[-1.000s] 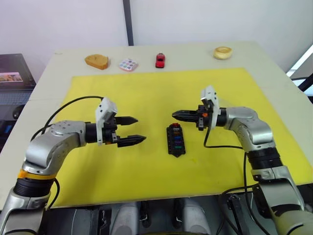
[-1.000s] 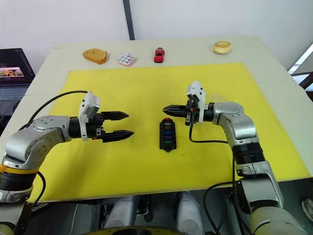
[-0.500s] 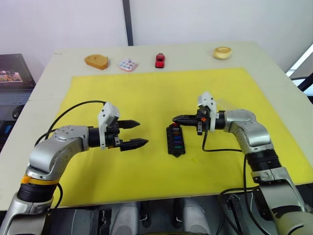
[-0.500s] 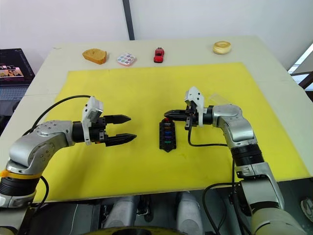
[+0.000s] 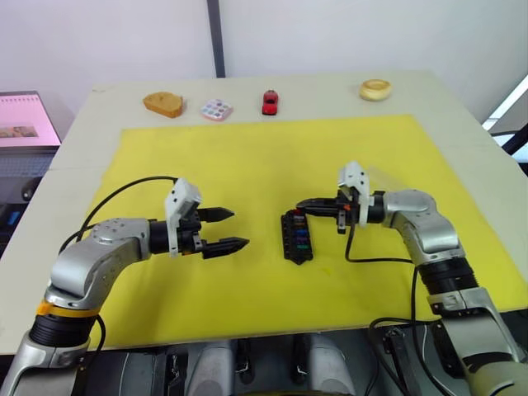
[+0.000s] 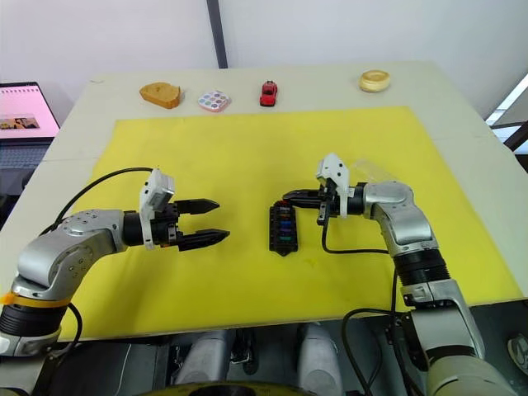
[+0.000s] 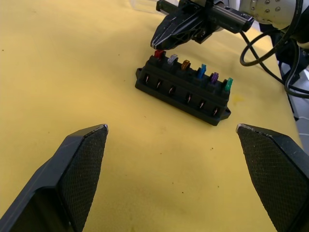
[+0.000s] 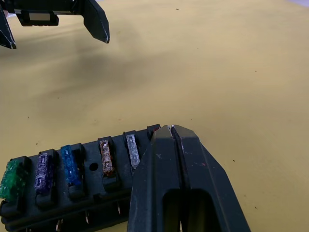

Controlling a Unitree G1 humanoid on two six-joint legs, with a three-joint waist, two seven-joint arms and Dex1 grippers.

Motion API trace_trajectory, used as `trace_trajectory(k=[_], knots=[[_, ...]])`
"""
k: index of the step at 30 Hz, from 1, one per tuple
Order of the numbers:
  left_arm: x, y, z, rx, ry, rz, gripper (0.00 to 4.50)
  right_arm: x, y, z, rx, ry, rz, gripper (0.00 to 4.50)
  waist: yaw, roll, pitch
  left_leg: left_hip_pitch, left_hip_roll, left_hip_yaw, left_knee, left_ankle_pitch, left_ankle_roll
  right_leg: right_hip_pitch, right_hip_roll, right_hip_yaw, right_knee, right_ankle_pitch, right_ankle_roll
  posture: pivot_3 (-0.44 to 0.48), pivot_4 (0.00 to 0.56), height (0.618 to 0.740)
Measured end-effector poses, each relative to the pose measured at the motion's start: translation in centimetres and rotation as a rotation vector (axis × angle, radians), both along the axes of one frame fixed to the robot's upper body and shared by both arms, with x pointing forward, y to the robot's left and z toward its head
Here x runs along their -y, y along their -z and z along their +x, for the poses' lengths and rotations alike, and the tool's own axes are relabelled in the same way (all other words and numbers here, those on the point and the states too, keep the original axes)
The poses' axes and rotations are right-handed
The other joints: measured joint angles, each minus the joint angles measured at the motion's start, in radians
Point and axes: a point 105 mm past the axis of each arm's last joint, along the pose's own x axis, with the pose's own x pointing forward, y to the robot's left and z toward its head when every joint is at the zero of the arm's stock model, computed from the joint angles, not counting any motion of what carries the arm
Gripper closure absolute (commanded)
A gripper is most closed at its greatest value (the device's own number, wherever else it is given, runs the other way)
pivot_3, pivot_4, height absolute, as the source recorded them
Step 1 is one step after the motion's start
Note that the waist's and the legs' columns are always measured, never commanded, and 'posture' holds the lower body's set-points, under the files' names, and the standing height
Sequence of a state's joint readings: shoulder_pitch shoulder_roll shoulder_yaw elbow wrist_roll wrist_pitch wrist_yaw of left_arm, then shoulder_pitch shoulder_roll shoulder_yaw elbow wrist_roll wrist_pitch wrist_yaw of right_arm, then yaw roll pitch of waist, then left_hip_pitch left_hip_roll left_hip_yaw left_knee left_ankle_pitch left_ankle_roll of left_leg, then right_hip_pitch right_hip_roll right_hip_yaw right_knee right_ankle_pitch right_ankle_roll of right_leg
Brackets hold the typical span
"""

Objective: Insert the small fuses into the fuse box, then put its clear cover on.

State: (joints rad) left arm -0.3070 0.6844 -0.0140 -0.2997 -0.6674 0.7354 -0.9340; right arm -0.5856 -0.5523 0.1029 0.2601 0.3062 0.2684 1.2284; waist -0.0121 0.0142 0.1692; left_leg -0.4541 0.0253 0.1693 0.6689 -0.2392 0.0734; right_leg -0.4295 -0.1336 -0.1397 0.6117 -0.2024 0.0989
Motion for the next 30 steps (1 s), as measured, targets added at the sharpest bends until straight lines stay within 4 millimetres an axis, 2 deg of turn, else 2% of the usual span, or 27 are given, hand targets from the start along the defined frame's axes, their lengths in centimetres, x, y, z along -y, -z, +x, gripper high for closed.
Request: trace_trajectory(k=[14,18,20,23,26,27,28,30], knots=[[0.3,-0.1,0.2,0.004,-0.011,-0.019,0.0,-0.2,0.2,-0.3,0.006,-0.003,-0.005,4.47,-0.001,0.0,0.0,0.005,0.0,0.0,-0.001,0.0,0.0,0.003,0.0,0.0,0.0,-0.001,-0.001,0.0,0.15,0.74],[0.2,-0.1,0.2,0.006,-0.014,-0.019,0.0,0.2,-0.1,-0.1,-0.067,0.031,0.066,4.47,0.001,0.0,0.0,0.004,0.0,0.0,-0.001,0.0,0.0,0.003,-0.001,0.0,0.0,-0.001,-0.002,0.0,0.15,0.74],[0.0,-0.4,0.6,0.022,-0.046,-0.035,0.0,0.5,-0.8,-0.2,-0.124,0.052,0.139,4.47,0.001,0.0,0.0,0.004,0.0,0.0,-0.001,0.0,0.0,0.002,-0.001,0.001,0.0,-0.001,-0.002,0.0,0.15,0.74],[-0.6,-2.1,1.7,0.063,-0.172,-0.164,0.0,0.8,-3.3,-0.7,-0.188,0.059,0.275,4.47,0.0,0.0,0.0,0.004,0.0,-0.001,-0.001,0.0,0.0,0.003,-0.001,0.001,0.0,-0.001,-0.002,0.0,0.15,0.74],[-1.1,-2.9,1.0,0.095,-0.234,-0.188,0.0,1.3,-4.8,-1.2,-0.195,0.08,0.317,4.47,-0.001,0.0,0.0,0.004,0.0,-0.001,-0.001,0.0,0.0,0.003,-0.001,0.001,0.0,-0.001,-0.002,0.0,0.15,0.74],[-1.4,-2.5,0.5,0.091,-0.264,-0.178,0.0,1.9,-5.0,-1.3,-0.192,0.113,0.316,3.95,-0.001,0.0,0.0,0.004,0.0,-0.001,-0.001,0.0,0.0,0.003,-0.001,0.001,0.0,-0.001,-0.002,0.0,0.15,0.74],[-1.7,-2.0,0.2,0.08,-0.292,-0.171,0.0,2.7,-5.0,-1.2,-0.19,0.152,0.314,3.68,0.001,0.0,0.0,0.004,0.0,-0.001,-0.001,0.0,0.0,0.003,-0.001,0.001,0.0,-0.001,-0.002,0.0,0.15,0.74],[-2.3,-1.4,0.1,0.066,-0.356,-0.168,0.0,3.8,-4.7,-1.0,-0.198,0.22,0.321,2.64,0.006,0.0,0.0,0.004,0.0,-0.001,-0.001,0.0,0.0,0.003,-0.001,0.001,0.0,-0.001,-0.002,0.0,0.15,0.74]])
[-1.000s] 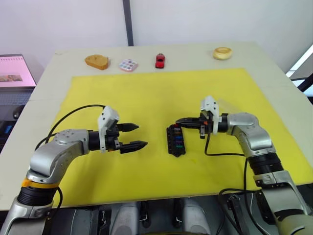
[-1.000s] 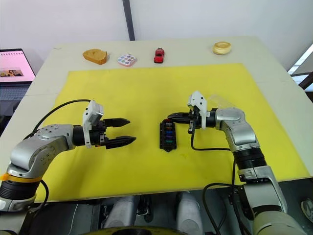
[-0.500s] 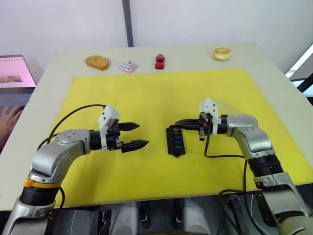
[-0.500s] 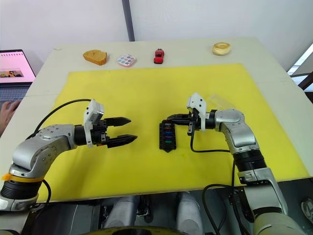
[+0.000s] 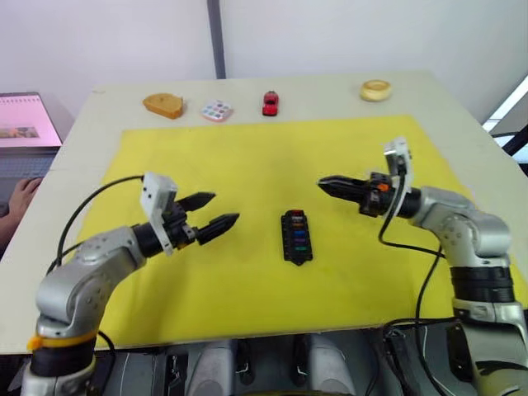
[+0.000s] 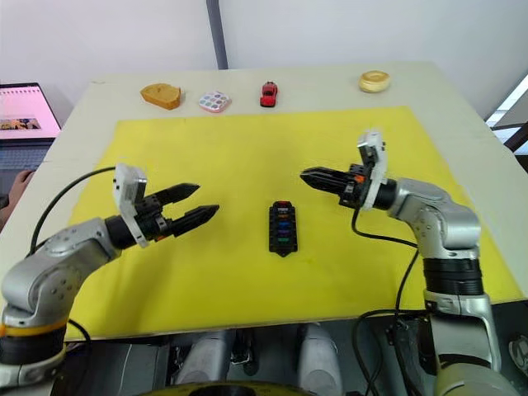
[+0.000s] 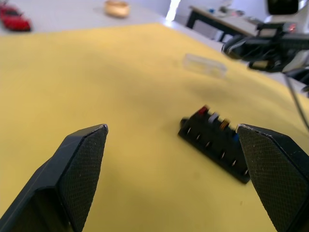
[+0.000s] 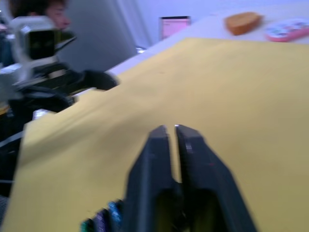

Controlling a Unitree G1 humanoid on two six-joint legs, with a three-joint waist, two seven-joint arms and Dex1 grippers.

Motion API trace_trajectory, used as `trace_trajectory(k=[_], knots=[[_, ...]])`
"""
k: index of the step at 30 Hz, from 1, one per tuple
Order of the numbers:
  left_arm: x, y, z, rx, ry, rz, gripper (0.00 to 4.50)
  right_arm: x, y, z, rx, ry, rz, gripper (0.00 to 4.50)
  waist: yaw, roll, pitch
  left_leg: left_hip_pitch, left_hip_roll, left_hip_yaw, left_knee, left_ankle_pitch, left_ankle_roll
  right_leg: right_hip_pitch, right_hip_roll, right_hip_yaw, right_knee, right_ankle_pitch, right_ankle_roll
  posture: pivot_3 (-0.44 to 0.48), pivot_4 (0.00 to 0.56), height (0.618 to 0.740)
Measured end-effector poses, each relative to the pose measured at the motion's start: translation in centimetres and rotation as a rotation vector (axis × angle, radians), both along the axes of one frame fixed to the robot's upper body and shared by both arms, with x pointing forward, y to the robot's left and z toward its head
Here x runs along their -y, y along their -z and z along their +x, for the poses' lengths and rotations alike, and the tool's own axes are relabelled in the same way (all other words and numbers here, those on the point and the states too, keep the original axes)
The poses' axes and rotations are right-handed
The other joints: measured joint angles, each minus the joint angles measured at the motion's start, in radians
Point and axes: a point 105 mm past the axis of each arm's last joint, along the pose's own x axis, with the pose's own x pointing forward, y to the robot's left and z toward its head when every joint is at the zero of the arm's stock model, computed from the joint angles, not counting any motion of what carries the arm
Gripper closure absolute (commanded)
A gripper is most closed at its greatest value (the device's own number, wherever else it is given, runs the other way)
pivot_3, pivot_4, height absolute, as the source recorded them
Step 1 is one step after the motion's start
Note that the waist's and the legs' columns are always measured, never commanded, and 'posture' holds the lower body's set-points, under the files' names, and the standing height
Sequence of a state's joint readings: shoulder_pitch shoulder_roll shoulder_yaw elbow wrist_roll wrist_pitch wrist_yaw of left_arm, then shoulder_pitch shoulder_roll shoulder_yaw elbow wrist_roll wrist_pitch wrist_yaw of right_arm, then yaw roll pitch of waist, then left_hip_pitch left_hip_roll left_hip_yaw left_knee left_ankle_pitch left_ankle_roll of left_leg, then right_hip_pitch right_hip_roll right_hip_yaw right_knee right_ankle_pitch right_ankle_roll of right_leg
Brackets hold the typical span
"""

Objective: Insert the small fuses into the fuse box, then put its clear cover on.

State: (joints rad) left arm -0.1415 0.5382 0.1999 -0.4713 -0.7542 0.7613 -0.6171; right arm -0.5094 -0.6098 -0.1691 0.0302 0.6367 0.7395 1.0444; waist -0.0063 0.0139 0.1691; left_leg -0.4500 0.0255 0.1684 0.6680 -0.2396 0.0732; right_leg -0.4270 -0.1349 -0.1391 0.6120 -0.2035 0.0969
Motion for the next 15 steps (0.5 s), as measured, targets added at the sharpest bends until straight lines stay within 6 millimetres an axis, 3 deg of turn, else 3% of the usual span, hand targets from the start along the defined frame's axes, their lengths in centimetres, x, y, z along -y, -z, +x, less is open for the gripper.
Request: trace_trajectory(k=[5,15], knots=[[-0.8,-0.7,0.3,0.06,-0.175,-0.082,0.0,0.1,0.5,-0.2,0.004,0.053,-0.019,0.11,-0.002,0.0,0.0,0.0,0.0,0.0,0.0,0.0,0.001,0.0,0.0,0.0,0.0,0.0,0.0,0.0,0.15,0.74],[-0.7,0.9,-3.0,0.001,-0.259,-0.04,0.0,-0.6,0.7,0.7,0.037,0.074,-0.008,0.05,0.002,0.0,0.0,0.0,0.0,0.0,0.0,-0.001,0.001,0.0,0.0,0.0,-0.001,-0.002,-0.003,0.0,0.15,0.74]])
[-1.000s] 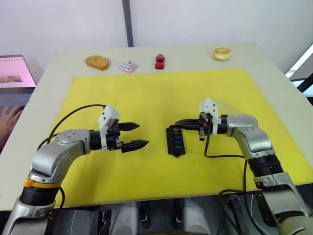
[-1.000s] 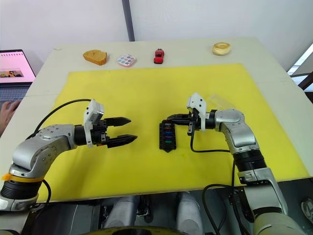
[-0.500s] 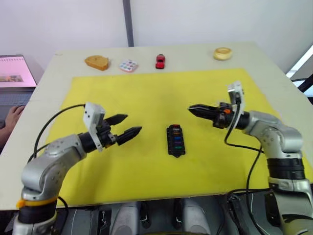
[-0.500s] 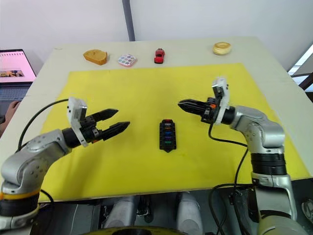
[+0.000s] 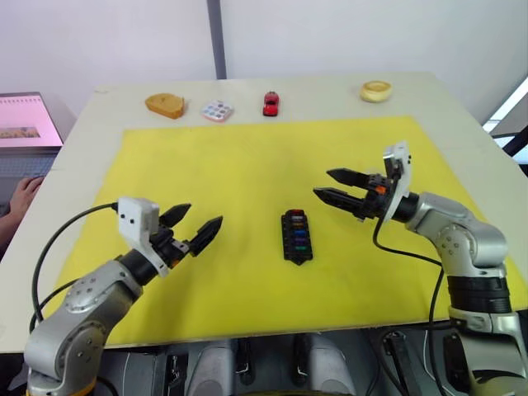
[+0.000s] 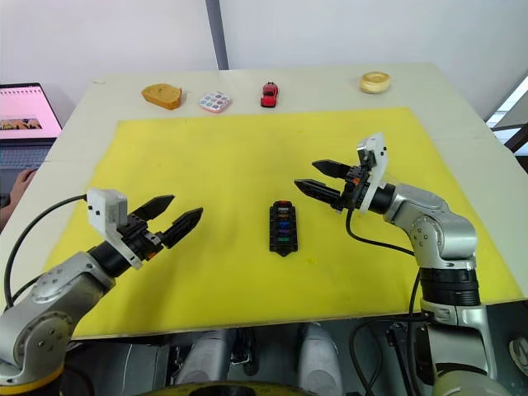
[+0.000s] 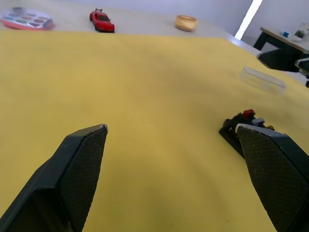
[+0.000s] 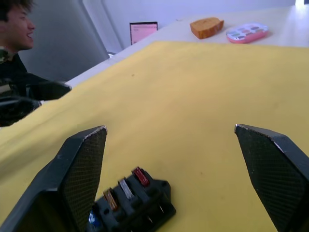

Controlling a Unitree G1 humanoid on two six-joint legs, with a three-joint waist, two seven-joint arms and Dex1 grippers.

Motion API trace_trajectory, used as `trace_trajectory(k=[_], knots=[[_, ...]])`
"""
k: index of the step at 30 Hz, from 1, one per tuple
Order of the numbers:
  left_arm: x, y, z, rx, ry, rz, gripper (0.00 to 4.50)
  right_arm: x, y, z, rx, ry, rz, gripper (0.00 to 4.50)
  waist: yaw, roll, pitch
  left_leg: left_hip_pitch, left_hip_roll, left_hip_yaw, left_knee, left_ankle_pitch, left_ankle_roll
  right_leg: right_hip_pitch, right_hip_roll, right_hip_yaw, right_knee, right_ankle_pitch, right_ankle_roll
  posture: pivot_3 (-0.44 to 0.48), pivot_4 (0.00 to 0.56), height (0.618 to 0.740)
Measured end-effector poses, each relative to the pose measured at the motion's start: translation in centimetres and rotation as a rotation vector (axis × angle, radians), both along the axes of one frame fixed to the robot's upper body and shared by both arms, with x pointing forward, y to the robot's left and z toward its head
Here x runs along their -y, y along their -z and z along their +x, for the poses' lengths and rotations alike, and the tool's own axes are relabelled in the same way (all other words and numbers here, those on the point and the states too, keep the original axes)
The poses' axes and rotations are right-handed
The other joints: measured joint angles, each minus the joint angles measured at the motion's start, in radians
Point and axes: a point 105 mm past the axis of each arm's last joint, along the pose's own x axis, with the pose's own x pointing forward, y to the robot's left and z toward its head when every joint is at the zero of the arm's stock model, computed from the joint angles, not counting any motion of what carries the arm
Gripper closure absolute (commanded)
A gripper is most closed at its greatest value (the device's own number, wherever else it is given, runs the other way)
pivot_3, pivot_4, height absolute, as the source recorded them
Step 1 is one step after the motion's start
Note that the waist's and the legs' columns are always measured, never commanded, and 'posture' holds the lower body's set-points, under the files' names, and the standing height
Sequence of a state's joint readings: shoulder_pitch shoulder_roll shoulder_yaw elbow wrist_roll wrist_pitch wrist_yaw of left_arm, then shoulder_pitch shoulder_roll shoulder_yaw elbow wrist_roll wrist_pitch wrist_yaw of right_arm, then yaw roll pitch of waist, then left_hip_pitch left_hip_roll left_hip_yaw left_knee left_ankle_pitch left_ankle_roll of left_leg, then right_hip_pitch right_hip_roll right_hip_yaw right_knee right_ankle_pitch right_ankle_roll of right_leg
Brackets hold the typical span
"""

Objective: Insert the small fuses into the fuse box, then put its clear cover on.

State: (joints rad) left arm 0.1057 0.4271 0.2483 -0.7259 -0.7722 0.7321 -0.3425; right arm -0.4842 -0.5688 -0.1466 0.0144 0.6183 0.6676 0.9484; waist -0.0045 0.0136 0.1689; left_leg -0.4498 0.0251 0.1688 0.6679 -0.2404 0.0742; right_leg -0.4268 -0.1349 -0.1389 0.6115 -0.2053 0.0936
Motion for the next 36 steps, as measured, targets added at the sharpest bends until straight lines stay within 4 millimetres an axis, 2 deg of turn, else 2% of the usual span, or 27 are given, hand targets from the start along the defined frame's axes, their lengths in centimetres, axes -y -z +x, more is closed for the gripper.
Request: trace_trajectory(k=[2,6,9,11,14,17,20,21,24,26,29,33,36], knots=[[1.2,0.7,-0.2,-0.007,0.03,0.025,0.0,0.3,0.6,0.5,-0.029,0.014,-0.01,0.05,0.004,0.0,0.0,0.0,0.0,0.0,0.0,0.0,0.0,0.0,0.0,0.0,0.0,0.0,0.0,0.0,0.15,0.74],[5.3,2.2,-0.7,-0.011,0.105,0.021,0.0,0.4,0.6,0.5,-0.032,-0.016,-0.074,0.05,0.017,0.0,0.0,-0.001,0.0,0.001,0.0,0.0,0.0,-0.001,0.0,0.001,0.0,0.0,0.0,0.0,0.15,0.74],[8.1,3.2,-1.7,-0.03,0.129,-0.037,0.0,1.8,-0.2,0.7,-0.016,0.029,-0.112,0.05,0.017,0.0,0.0,-0.001,0.0,0.001,0.0,0.0,0.001,-0.001,-0.001,0.001,-0.001,0.0,0.0,0.0,0.15,0.74],[9.8,3.2,-2.2,-0.02,0.142,-0.066,0.0,3.1,-1.3,1.0,0.008,0.071,-0.114,0.05,0.017,0.0,0.0,-0.001,0.0,0.001,0.0,0.0,0.001,-0.002,-0.001,0.001,-0.001,0.0,-0.001,0.0,0.15,0.74],[10.9,3.3,-2.9,-0.002,0.167,-0.066,0.0,4.6,-2.5,1.4,0.045,0.132,-0.122,0.05,0.016,0.0,0.0,-0.001,0.001,0.001,0.0,-0.004,0.007,-0.002,-0.001,0.0,-0.001,-0.001,-0.002,0.0,0.15,0.74],[11.9,3.1,-3.4,0.024,0.212,-0.054,0.0,6.6,-2.0,3.3,-0.037,0.277,-0.166,0.05,0.014,0.0,0.0,-0.002,0.001,0.002,0.0,-0.004,0.007,-0.004,-0.001,0.001,-0.001,-0.001,-0.003,0.0,0.15,0.74],[12.0,2.7,-3.2,0.052,0.216,-0.034,0.0,7.1,-2.3,3.8,-0.099,0.293,-0.22,0.05,0.016,0.001,0.0,-0.005,0.001,0.001,0.0,-0.003,0.006,-0.007,-0.001,0.001,0.0,-0.001,-0.003,0.0,0.15,0.74],[11.7,2.4,-3.3,0.061,0.214,-0.015,0.0,7.2,-2.0,3.9,-0.143,0.274,-0.302,0.05,0.014,0.001,0.0,-0.007,0.001,0.001,0.001,-0.001,0.003,-0.009,-0.001,0.001,0.001,-0.001,-0.003,0.0,0.15,0.74],[10.8,0.2,-3.9,0.128,0.242,0.014,0.0,8.8,-2.7,4.6,-0.186,0.304,-0.432,0.05,0.013,0.002,0.0,-0.012,0.002,0.001,0.003,0.001,0.003,-0.013,-0.001,0.001,0.002,-0.001,-0.003,0.0,0.15,0.74],[10.9,-0.8,-4.6,0.146,0.319,0.021,0.0,9.0,-3.1,5.2,-0.186,0.304,-0.487,0.05,0.012,0.002,0.0,-0.012,0.002,0.001,0.003,0.001,0.003,-0.012,0.0,0.0,0.001,-0.001,-0.003,0.0,0.15,0.74],[10.7,-1.3,-5.9,0.121,0.458,0.052,0.0,9.2,-2.9,6.0,-0.209,0.284,-0.594,0.05,0.01,0.002,0.0,-0.013,0.002,0.001,0.005,0.001,0.003,-0.012,0.001,0.0,0.002,-0.001,-0.003,0.0,0.15,0.74],[10.0,-1.4,-6.3,0.085,0.513,0.07,0.0,9.6,-3.3,6.1,-0.222,0.211,-0.706,0.05,0.011,0.003,0.001,-0.013,0.002,0.0,0.007,0.001,0.004,-0.01,0.002,0.0,0.002,0.0,-0.001,0.0,0.15,0.74],[10.3,-1.3,-7.1,0.074,0.531,0.074,0.0,10.2,-2.7,5.7,-0.257,0.167,-0.784,0.05,0.012,0.003,0.001,-0.013,0.002,0.0,0.01,0.0,0.004,-0.008,0.002,-0.001,0.002,-0.001,-0.002,0.0,0.15,0.74]])
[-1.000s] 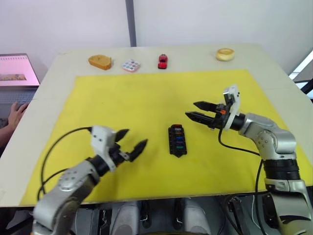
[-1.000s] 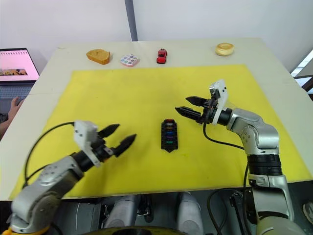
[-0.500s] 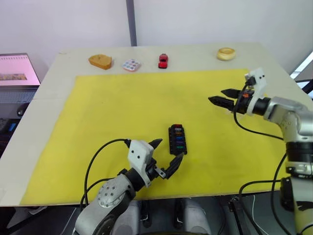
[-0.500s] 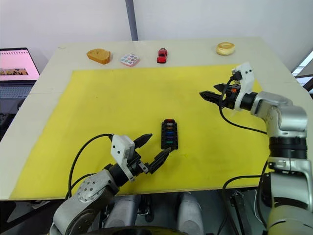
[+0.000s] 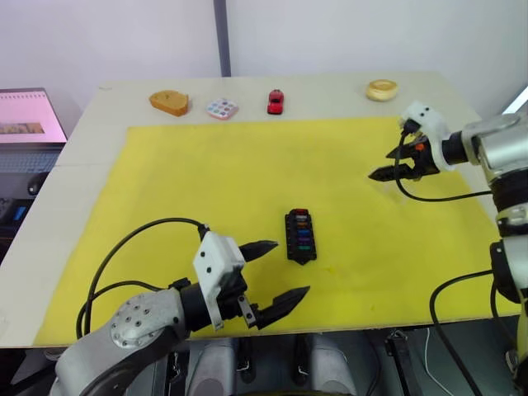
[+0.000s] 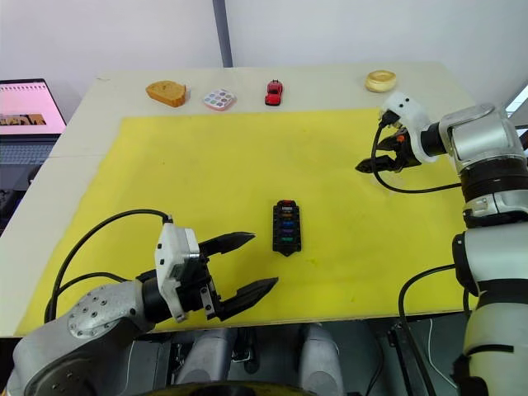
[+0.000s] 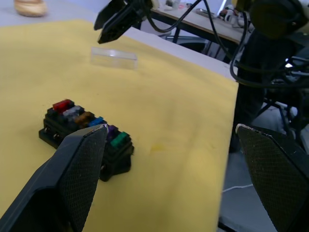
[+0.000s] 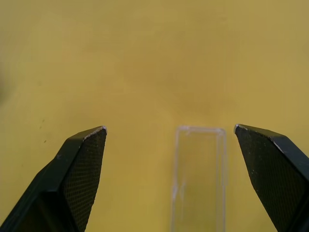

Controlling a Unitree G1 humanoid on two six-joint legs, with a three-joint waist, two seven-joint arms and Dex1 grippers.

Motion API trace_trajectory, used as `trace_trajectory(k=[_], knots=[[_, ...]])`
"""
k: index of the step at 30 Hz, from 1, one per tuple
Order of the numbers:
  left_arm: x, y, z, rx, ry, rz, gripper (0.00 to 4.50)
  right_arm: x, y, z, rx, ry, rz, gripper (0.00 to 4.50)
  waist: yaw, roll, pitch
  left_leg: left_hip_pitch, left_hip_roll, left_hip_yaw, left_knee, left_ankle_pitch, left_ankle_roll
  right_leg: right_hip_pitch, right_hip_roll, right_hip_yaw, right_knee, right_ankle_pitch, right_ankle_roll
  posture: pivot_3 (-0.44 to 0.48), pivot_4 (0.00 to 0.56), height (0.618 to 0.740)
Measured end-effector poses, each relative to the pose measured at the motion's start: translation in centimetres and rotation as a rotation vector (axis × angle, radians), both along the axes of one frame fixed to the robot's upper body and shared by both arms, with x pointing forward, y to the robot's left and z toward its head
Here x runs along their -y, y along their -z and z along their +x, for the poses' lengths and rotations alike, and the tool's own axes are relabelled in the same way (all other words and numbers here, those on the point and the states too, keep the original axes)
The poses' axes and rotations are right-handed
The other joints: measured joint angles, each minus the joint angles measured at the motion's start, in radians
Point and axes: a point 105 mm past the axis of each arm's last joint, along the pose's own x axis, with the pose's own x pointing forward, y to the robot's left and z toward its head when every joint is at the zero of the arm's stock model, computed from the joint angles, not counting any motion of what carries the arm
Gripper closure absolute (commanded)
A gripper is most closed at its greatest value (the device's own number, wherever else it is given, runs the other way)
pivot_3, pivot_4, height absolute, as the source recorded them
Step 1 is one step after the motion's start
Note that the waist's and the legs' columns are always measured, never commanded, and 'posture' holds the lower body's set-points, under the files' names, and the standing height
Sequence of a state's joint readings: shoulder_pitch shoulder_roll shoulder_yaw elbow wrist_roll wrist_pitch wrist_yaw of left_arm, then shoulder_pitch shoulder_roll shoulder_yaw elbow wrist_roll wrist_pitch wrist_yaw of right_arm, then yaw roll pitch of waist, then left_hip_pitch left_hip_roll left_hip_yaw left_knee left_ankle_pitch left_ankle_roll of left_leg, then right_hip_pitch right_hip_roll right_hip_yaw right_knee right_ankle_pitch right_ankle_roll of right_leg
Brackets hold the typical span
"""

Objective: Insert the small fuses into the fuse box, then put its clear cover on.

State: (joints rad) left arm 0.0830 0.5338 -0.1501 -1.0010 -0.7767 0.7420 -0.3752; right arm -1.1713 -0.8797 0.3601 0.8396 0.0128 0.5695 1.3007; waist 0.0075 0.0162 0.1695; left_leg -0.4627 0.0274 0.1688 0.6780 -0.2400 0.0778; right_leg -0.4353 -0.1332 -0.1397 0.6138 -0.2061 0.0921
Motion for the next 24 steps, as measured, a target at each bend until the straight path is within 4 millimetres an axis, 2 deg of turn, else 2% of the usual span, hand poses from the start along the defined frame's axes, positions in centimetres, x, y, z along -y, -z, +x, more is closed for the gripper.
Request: trace_trajectory(k=[4,10,13,19,24], knots=[[-0.1,1.1,-0.9,-0.02,0.074,0.111,0.0,0.8,0.5,-0.4,-0.05,-0.035,-0.072,0.05,0.0,0.001,0.0,0.0,0.0,0.0,0.0,-0.001,-0.002,-0.001,0.0,0.0,0.001,-0.001,-0.001,0.0,0.15,0.74],[-1.3,-0.6,-0.4,0.052,0.086,0.151,0.0,1.8,1.0,-0.6,-0.094,-0.018,-0.116,0.05,-0.007,0.001,0.0,-0.001,0.0,0.0,0.0,-0.001,-0.003,-0.002,0.0,0.001,0.001,-0.001,-0.001,0.0,0.15,0.74],[-1.2,-0.9,-0.4,0.057,0.078,0.136,0.0,1.4,1.9,-0.3,-0.103,-0.016,-0.115,0.05,-0.019,0.001,0.0,-0.001,0.0,0.0,0.0,-0.001,-0.003,-0.001,0.0,0.0,0.001,0.0,-0.001,0.0,0.15,0.74],[-0.2,0.1,-0.3,0.015,0.008,0.078,0.0,1.7,3.0,0.0,-0.115,0.029,-0.091,0.05,-0.022,0.002,0.0,0.0,0.001,0.001,0.0,-0.001,-0.004,0.0,0.001,0.0,0.001,0.0,0.001,0.0,0.15,0.74],[-0.5,1.3,-0.2,0.031,-0.007,0.16,0.0,0.7,4.1,0.6,-0.112,0.03,-0.083,0.05,-0.024,0.003,0.001,0.0,0.001,0.001,-0.001,-0.001,-0.004,-0.001,0.001,0.001,0.001,0.0,0.0,0.0,0.15,0.74]])
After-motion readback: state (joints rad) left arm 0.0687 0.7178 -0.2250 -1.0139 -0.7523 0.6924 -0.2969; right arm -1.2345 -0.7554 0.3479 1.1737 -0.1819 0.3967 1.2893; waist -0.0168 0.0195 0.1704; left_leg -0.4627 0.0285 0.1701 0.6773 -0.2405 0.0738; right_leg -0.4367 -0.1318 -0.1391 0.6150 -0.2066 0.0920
